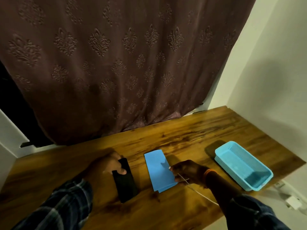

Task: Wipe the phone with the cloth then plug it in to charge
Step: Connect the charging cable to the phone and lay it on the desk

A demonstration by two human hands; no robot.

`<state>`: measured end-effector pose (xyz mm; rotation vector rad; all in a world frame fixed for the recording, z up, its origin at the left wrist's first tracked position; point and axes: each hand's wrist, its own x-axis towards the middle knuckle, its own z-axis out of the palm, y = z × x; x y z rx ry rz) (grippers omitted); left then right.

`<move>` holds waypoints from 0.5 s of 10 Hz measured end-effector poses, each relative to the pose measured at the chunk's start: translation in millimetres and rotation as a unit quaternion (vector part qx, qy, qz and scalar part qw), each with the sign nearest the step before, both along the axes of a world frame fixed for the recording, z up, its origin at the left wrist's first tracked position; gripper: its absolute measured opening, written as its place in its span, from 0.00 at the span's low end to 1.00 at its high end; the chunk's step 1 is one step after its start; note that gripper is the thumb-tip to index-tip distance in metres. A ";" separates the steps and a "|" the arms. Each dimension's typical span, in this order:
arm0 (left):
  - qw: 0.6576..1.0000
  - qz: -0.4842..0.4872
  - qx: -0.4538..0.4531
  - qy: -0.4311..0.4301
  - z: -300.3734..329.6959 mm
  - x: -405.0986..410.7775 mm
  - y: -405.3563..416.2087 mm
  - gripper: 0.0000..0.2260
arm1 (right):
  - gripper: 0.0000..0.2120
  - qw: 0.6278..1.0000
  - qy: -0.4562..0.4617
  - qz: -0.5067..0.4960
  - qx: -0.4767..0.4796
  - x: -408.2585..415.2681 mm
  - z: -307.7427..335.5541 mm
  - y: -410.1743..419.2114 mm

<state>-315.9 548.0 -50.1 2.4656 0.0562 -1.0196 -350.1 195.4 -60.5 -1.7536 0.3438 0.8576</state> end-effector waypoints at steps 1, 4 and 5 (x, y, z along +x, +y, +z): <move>0.999 0.020 -0.020 -0.018 34.1 2.2 -12.7 0.22 | 0.16 0.999 -0.025 -0.021 0.001 -2.7 31.9 -22.9; 0.972 0.052 -0.156 -0.171 160.2 28.2 -115.3 0.11 | 0.14 0.989 -0.127 -0.067 -0.020 -25.2 153.7 -147.7; 0.943 0.073 -0.235 -0.226 217.4 29.4 -181.2 0.12 | 0.14 0.980 -0.167 -0.105 -0.020 -48.4 188.3 -198.5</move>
